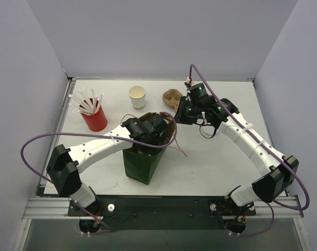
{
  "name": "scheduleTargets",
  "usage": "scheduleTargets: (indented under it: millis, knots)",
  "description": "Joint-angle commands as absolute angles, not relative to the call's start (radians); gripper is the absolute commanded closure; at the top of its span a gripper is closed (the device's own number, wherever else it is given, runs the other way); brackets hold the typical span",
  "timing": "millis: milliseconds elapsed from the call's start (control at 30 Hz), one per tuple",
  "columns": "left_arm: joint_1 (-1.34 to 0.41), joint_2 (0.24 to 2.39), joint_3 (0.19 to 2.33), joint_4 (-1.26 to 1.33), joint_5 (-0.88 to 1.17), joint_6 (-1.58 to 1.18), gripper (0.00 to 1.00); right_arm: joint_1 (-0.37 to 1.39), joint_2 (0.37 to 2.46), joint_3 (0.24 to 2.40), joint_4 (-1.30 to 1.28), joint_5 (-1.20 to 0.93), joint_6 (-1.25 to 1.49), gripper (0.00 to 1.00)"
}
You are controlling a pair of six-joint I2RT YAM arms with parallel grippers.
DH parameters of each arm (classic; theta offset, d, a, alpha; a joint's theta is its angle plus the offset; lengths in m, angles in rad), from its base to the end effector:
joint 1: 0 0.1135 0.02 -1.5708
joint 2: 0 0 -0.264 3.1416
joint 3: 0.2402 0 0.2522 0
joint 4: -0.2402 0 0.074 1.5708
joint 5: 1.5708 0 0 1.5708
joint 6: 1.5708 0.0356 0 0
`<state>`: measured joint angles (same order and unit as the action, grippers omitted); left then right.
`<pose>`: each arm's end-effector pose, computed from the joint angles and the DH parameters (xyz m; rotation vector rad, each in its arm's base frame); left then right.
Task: Pack the takeout coffee
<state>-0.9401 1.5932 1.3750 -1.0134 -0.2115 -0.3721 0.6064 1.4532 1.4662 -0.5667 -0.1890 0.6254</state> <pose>0.1914 -0.2494 0.2804 0.7213 2.6491 -0.0559 0.2640 0.1912 0.3816 -0.0977 2.2555 0.9005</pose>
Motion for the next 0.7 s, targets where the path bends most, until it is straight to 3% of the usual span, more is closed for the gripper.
scheduleTargets:
  millis: [0,667]
  knots:
    - [-0.943,1.536,1.361,-1.016,-0.192,-0.357,0.03,0.617,1.428,1.503,-0.6,-0.118,0.629,1.0]
    - [-0.959,1.483,1.37,-0.966,-0.167,-0.331,0.07,0.66,1.422,1.565,-0.621,-0.08,0.632,1.0]
